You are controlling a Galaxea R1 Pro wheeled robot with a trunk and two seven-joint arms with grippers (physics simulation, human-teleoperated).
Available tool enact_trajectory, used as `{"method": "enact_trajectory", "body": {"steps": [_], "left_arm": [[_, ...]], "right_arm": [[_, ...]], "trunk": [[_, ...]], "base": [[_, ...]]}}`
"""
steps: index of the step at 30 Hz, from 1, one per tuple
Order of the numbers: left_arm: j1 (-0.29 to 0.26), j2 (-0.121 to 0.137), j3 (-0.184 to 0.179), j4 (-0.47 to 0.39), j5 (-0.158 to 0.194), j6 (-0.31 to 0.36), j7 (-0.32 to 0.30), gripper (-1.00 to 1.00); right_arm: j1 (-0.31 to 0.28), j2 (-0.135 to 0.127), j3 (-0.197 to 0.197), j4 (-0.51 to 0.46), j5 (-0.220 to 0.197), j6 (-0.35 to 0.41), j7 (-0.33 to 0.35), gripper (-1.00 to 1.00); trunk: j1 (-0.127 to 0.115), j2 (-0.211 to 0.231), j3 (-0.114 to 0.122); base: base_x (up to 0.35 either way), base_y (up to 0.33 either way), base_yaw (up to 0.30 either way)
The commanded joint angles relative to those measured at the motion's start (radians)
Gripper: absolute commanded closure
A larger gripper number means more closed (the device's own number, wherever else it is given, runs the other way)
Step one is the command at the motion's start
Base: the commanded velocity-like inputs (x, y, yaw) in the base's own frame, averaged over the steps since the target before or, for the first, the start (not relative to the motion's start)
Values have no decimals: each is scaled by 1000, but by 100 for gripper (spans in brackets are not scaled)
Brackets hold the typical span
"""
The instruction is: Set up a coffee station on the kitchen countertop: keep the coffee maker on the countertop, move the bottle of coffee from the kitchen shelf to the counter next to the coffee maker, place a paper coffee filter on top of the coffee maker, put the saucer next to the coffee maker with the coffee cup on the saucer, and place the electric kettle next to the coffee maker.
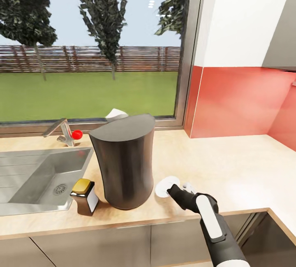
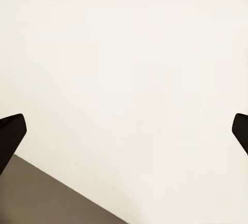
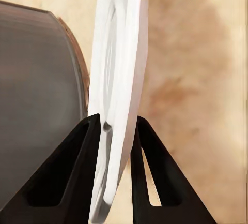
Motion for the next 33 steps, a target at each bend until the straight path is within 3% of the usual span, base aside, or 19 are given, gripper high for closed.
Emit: {"method": "enact_trajectory", "body": {"steps": [1,22,23,33], "left_arm": [[0,0,-1,-3,10,4,2,-100],[0,0,0,-2,10,4,3,-100],[0,0,0,-1,10,4,3,-100],[0,-1,0,-1,10,6,2,-100]], "right_arm": [[-1,1,-4,-1,-13,3,-9,100],[-1,1,-7,19,-13,3,-9,100],[-1,1,-7,20,-13,3,-9,-100],[-1,1,-7,22,-14,3,-8,-100]], "trunk": [[1,-2,-2],[1,-2,-2],[1,-2,-2],[1,-2,-2]], "base": [[0,0,0],[-62,5,0],[-83,32,0],[-8,3,0]]}}
